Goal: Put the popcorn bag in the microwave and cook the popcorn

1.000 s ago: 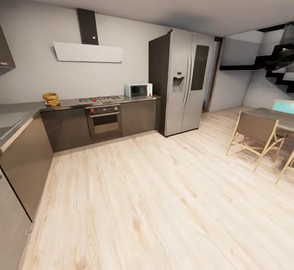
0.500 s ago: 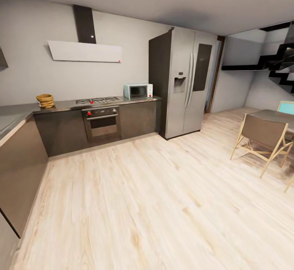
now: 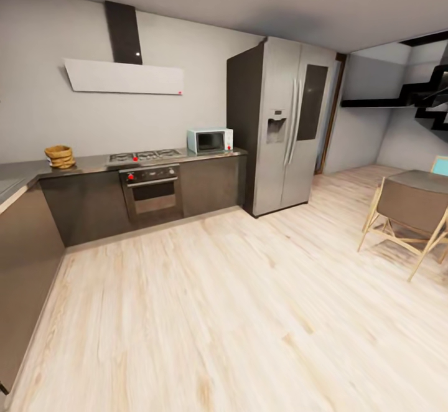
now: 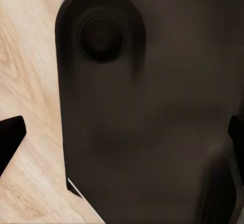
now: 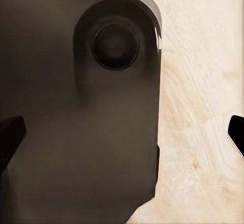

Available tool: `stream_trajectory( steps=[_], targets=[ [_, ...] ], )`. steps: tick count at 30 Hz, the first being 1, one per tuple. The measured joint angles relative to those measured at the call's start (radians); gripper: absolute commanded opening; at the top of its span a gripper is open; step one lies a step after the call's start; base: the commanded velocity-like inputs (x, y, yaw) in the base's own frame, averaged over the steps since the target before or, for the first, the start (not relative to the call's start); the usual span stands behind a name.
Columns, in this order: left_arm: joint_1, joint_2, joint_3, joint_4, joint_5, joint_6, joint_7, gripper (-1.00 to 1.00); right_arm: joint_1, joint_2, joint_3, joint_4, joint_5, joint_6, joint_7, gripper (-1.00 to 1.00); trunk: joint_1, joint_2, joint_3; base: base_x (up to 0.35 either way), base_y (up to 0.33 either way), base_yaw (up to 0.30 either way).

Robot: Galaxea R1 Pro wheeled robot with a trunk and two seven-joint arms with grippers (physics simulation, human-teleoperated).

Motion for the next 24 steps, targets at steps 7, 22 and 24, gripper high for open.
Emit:
stream_trajectory(
  steps=[7,22,24],
  targets=[
    [0.000,-0.001,0.000,0.000,0.001,0.000,0.000,1.00,0.000,0.000,0.000,0.000,0.000,0.000,0.000,1.00,0.000,0.000,0.000,0.322,0.000,0.000],
    [0.000,-0.001,0.000,0.000,0.001,0.000,0.000,1.00,0.000,-0.002,-0.003,0.000,0.000,-0.001,0.000,1.00,0.000,0.000,0.000,0.323,0.000,0.000],
    [0.000,-0.001,0.000,0.000,0.001,0.000,0.000,1.00,0.000,-0.002,-0.003,0.000,0.000,-0.001,0.000,1.00,0.000,0.000,0.000,0.322,0.000,0.000]
  ],
)
